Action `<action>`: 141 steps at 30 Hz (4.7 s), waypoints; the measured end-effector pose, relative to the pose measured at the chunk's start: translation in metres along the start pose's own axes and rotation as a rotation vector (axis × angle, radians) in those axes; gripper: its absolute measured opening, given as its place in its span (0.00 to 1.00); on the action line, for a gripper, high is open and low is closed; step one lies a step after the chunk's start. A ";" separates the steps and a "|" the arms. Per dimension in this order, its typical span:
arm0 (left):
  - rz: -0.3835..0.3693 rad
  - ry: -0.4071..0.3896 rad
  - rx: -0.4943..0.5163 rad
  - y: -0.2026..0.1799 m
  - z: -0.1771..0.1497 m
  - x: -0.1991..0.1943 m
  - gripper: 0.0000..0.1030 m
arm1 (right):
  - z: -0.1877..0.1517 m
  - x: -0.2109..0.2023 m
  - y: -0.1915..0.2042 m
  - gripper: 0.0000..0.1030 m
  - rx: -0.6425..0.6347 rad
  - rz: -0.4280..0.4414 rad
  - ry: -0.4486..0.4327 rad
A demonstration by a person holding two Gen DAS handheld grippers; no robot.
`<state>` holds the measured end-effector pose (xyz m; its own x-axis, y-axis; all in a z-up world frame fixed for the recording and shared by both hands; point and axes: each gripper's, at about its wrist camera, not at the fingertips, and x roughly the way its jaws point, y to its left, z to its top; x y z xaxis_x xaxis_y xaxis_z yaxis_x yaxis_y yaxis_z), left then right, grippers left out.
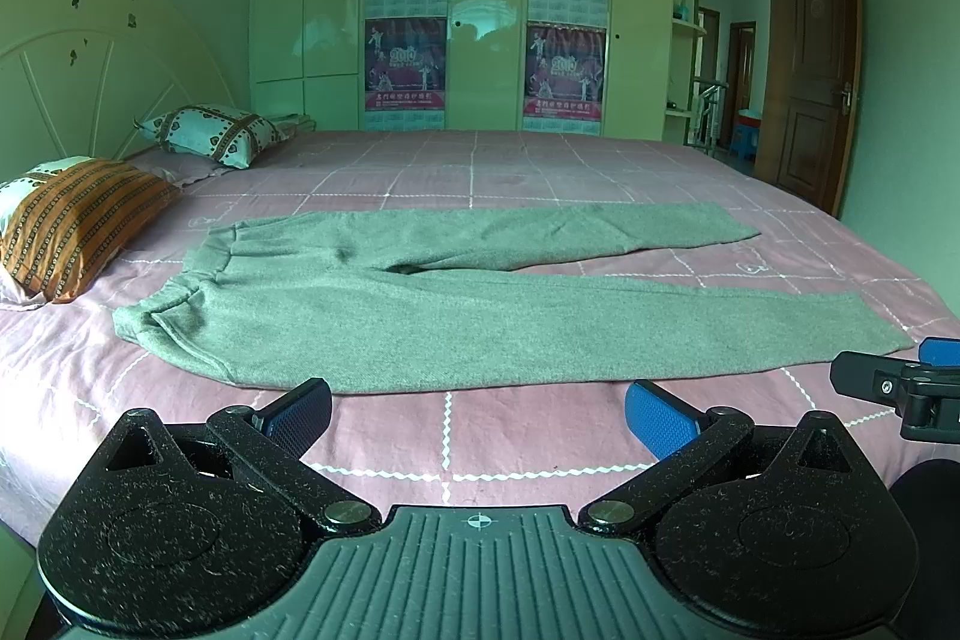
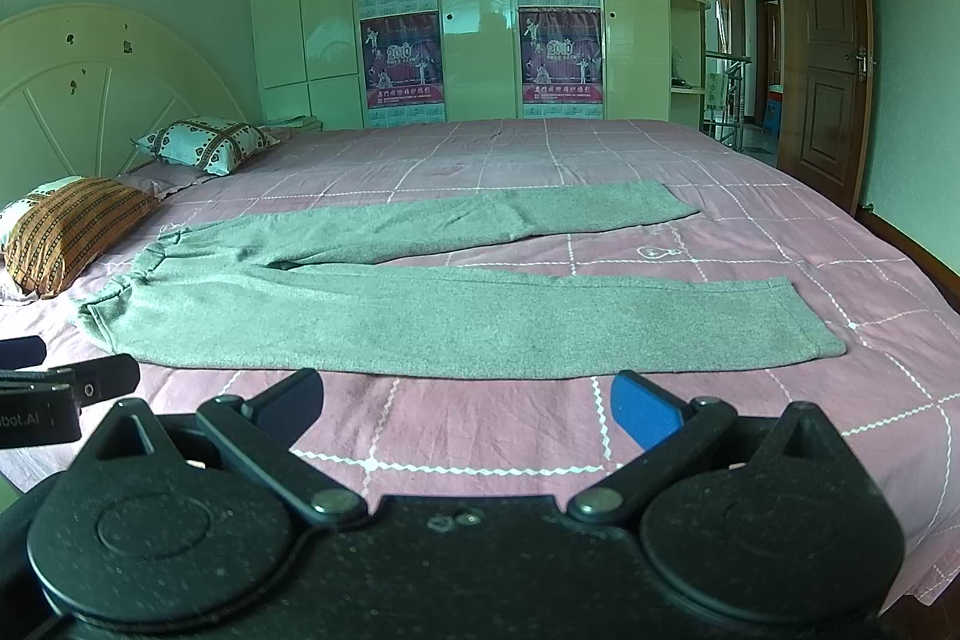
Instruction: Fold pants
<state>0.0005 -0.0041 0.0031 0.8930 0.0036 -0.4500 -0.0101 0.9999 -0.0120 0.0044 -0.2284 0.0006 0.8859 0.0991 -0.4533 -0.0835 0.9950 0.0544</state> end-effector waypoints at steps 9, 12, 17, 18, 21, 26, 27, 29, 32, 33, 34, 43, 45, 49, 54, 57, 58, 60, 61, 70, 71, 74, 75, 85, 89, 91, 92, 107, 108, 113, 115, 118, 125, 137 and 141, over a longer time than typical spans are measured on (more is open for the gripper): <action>0.000 0.000 -0.002 0.000 0.000 0.001 1.00 | 0.000 0.000 0.000 0.94 -0.001 -0.001 0.001; 0.003 -0.002 -0.003 0.000 -0.001 0.001 1.00 | 0.000 0.000 0.000 0.94 0.000 0.000 0.001; -0.001 0.001 0.000 -0.001 -0.001 0.001 1.00 | 0.000 0.000 0.001 0.94 -0.002 -0.001 0.001; 0.000 0.000 0.000 -0.001 -0.001 0.000 1.00 | 0.000 0.000 0.001 0.94 -0.001 0.000 0.001; 0.002 -0.001 -0.002 -0.001 -0.001 0.000 1.00 | 0.000 0.000 0.001 0.94 -0.002 -0.001 0.002; 0.002 0.000 -0.003 -0.001 -0.001 0.000 1.00 | 0.000 0.000 0.001 0.94 -0.002 -0.002 0.003; 0.003 0.000 -0.002 -0.001 -0.001 -0.001 1.00 | 0.000 0.000 0.001 0.94 -0.002 -0.001 0.003; 0.003 0.000 -0.004 -0.001 -0.001 0.000 1.00 | 0.000 0.000 0.001 0.94 -0.002 -0.001 0.003; 0.002 0.000 -0.003 -0.001 -0.001 0.000 1.00 | 0.000 0.000 0.001 0.94 -0.002 -0.001 0.003; 0.002 0.001 -0.003 -0.001 -0.001 -0.001 1.00 | 0.001 0.000 0.001 0.94 -0.002 -0.001 0.003; 0.003 0.001 -0.002 -0.001 -0.001 -0.001 1.00 | 0.001 0.000 0.001 0.94 -0.002 -0.002 0.003; 0.005 0.004 -0.002 0.000 -0.002 -0.001 1.00 | -0.001 0.000 0.001 0.94 -0.002 -0.001 0.004; 0.011 0.004 0.001 0.000 -0.002 -0.001 1.00 | 0.000 0.000 0.001 0.94 -0.001 0.005 0.003; 0.014 0.007 0.011 0.007 0.002 0.005 1.00 | 0.002 0.007 0.000 0.94 0.011 0.010 -0.020; 0.038 0.022 -0.006 0.024 0.018 0.025 1.00 | 0.018 0.020 0.003 0.94 -0.012 0.010 -0.033; 0.034 0.031 -0.022 0.036 0.026 0.040 1.00 | 0.028 0.032 -0.002 0.94 -0.010 0.006 -0.028; 0.038 0.040 -0.036 0.042 0.028 0.046 1.00 | 0.031 0.035 -0.004 0.94 -0.008 0.006 -0.027; 0.050 0.052 -0.063 0.053 0.033 0.059 1.00 | 0.038 0.044 -0.008 0.94 -0.001 0.008 -0.019; 0.050 0.059 -0.070 0.058 0.036 0.066 1.00 | 0.041 0.049 -0.009 0.94 0.000 0.008 -0.016; 0.117 0.121 -0.060 0.135 0.064 0.146 1.00 | 0.073 0.114 0.006 0.91 -0.038 0.058 0.039; 0.125 0.132 -0.074 0.147 0.068 0.156 1.00 | 0.078 0.123 0.010 0.90 -0.049 0.063 0.044; 0.157 0.138 -0.132 0.195 0.089 0.194 1.00 | 0.097 0.153 0.021 0.89 -0.077 0.083 0.052; 0.168 0.137 -0.146 0.210 0.096 0.207 1.00 | 0.104 0.164 0.025 0.87 -0.088 0.090 0.052; 0.209 0.242 -0.168 0.323 0.141 0.383 0.87 | 0.159 0.291 0.066 0.77 -0.140 0.124 0.086; 0.196 0.282 -0.201 0.347 0.136 0.442 0.85 | 0.167 0.336 0.073 0.72 -0.128 0.142 0.122; 0.174 0.305 -0.220 0.358 0.132 0.466 0.77 | 0.172 0.358 0.078 0.70 -0.132 0.149 0.135; 0.156 0.311 -0.227 0.362 0.131 0.476 0.75 | 0.173 0.368 0.079 0.67 -0.136 0.156 0.143; 0.051 0.324 -0.232 0.353 0.138 0.517 0.34 | 0.173 0.435 0.053 0.63 -0.120 0.208 0.199; 0.053 0.310 -0.231 0.353 0.138 0.510 0.32 | 0.175 0.439 0.054 0.63 -0.131 0.210 0.198; 0.047 0.250 -0.272 0.352 0.141 0.494 0.29 | 0.187 0.467 0.069 0.62 -0.204 0.237 0.189; 0.038 0.253 -0.279 0.356 0.140 0.493 0.29 | 0.191 0.483 0.078 0.61 -0.247 0.259 0.204; 0.030 0.289 -0.283 0.360 0.136 0.499 0.29 | 0.198 0.513 0.093 0.52 -0.314 0.277 0.234; 0.027 0.344 -0.309 0.367 0.132 0.518 0.41 | 0.188 0.558 0.111 0.49 -0.465 0.294 0.331; 0.024 0.294 -0.273 0.360 0.135 0.511 0.28 | 0.196 0.554 0.119 0.00 -0.512 0.312 0.342; -0.024 0.212 -0.267 0.363 0.146 0.484 0.28 | 0.207 0.513 0.111 0.00 -0.525 0.350 0.279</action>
<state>0.4950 0.3629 -0.0893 0.7812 -0.0513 -0.6222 -0.1323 0.9604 -0.2453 0.5440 -0.0689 -0.0412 0.6214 0.3445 -0.7037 -0.6159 0.7699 -0.1670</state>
